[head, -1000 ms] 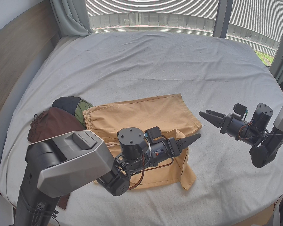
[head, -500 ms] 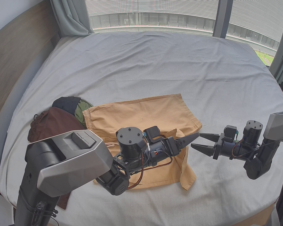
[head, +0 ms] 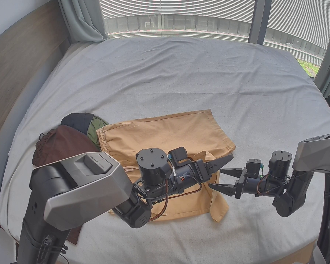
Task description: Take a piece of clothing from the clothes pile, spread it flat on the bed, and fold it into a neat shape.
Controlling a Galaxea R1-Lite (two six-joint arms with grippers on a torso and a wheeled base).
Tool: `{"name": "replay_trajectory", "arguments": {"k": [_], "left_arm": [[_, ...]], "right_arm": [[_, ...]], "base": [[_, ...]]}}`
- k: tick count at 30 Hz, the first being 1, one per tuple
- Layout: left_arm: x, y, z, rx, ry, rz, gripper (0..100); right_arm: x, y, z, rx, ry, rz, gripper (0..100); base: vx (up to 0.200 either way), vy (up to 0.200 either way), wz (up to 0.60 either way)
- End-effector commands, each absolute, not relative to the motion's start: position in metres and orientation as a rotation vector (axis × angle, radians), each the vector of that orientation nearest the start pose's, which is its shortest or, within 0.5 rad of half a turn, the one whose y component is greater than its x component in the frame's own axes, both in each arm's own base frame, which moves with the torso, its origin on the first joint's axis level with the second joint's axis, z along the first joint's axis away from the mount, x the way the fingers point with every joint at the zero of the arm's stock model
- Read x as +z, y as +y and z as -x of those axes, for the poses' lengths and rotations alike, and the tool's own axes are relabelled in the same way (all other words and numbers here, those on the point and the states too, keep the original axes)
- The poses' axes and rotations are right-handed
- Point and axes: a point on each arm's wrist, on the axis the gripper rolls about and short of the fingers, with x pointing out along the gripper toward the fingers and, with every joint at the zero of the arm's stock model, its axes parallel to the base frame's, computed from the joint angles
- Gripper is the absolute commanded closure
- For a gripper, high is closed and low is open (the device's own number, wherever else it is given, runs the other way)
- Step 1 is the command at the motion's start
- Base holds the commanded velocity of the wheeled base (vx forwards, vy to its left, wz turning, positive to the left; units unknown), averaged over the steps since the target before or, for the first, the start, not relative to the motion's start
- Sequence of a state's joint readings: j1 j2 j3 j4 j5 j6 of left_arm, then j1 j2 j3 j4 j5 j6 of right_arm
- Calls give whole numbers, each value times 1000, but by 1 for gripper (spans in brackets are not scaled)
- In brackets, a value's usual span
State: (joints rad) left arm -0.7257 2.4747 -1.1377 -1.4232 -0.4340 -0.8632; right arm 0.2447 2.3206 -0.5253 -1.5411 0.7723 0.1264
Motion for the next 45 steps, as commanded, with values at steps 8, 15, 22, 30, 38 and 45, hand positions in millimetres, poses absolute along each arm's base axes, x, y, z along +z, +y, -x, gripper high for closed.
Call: {"name": "replay_trajectory", "arguments": {"k": [8, 15, 22, 30, 38, 45], "left_arm": [[43, -308, -329, -1130, 411, 775, 0], [43, -303, -331, -1113, 411, 777, 0], [45, -289, -334, -1062, 378, 764, 0], [50, -246, -336, -989, 359, 737, 0], [44, -210, -344, -906, 330, 660, 0], [40, -186, -347, -866, 313, 648, 0]], "right_arm": [[-4, 102, -332, 968, 316, -182, 100], [-4, 95, -333, 947, 312, -182, 100], [-1, 86, -336, 920, 298, -182, 100], [1, 76, -339, 896, 288, -183, 100], [-1, 72, -343, 881, 284, -185, 100], [0, 62, -348, 856, 271, -186, 100]], "base": [[0, 0, 0], [0, 0, 0], [0, 0, 0], [0, 0, 0], [0, 0, 0], [0, 0, 0]]}}
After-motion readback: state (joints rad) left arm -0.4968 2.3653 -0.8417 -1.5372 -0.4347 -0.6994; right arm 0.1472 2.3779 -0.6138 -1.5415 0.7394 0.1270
